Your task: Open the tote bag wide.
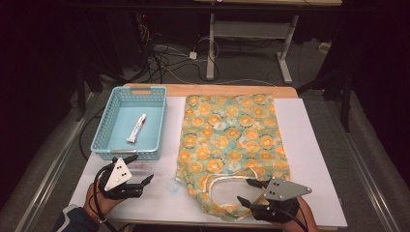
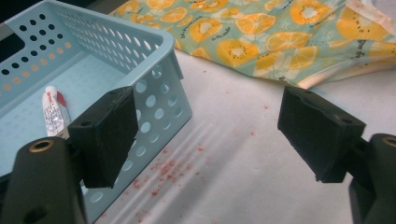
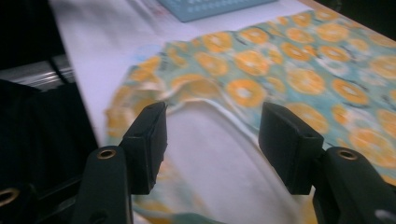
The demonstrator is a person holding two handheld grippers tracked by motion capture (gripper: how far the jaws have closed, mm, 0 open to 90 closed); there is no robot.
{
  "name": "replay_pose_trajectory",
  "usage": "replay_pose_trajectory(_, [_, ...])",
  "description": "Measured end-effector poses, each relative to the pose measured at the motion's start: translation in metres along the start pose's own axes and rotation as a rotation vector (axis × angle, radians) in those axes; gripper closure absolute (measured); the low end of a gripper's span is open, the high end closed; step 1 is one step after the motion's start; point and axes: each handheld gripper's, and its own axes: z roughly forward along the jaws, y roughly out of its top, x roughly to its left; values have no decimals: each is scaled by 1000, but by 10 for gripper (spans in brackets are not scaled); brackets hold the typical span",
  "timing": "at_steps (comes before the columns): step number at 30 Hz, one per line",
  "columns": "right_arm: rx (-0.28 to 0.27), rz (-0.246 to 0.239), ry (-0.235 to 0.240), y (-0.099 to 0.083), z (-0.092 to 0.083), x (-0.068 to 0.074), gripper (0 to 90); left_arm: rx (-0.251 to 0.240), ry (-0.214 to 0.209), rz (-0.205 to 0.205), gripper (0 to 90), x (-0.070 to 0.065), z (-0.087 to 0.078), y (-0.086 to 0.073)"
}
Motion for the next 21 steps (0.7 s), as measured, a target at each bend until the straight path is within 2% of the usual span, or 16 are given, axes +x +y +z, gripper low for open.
replay_pose_trajectory(1, [0, 0, 0, 0, 0, 0, 433, 1, -2, 2, 195, 0, 1, 0])
replay_pose_trajectory(2, [-10, -4, 43, 4, 2, 11, 458, 8, -6, 5, 195, -1, 2, 0])
replay_pose_trajectory(3, [0, -19, 67, 5, 5, 17, 471, 13, -7, 9, 196, -1, 2, 0])
replay_pose_trajectory(6, [61, -63, 140, 6, 19, 32, 562, 19, -9, 20, 195, -2, 3, 0])
replay_pose_trajectory(10, [140, -72, 200, 1, 34, 37, 640, 20, -14, 24, 196, -3, 3, 0])
replay_pose_trajectory(12, [161, -72, 208, -1, 38, 38, 697, 22, -16, 25, 196, -2, 3, 0])
replay_pose_trajectory(13, [172, -75, 221, -1, 40, 37, 763, 23, -17, 25, 196, -3, 3, 0])
replay_pose_trajectory(15, [175, -75, 225, -2, 41, 38, 793, 24, -19, 27, 196, -3, 3, 0])
replay_pose_trajectory(16, [183, -85, 221, -1, 43, 38, 871, 25, -19, 26, 196, -3, 3, 0])
replay_pose_trajectory(21, [159, -100, 191, 5, 41, 37, 898, 27, -22, 22, 196, -2, 4, 0])
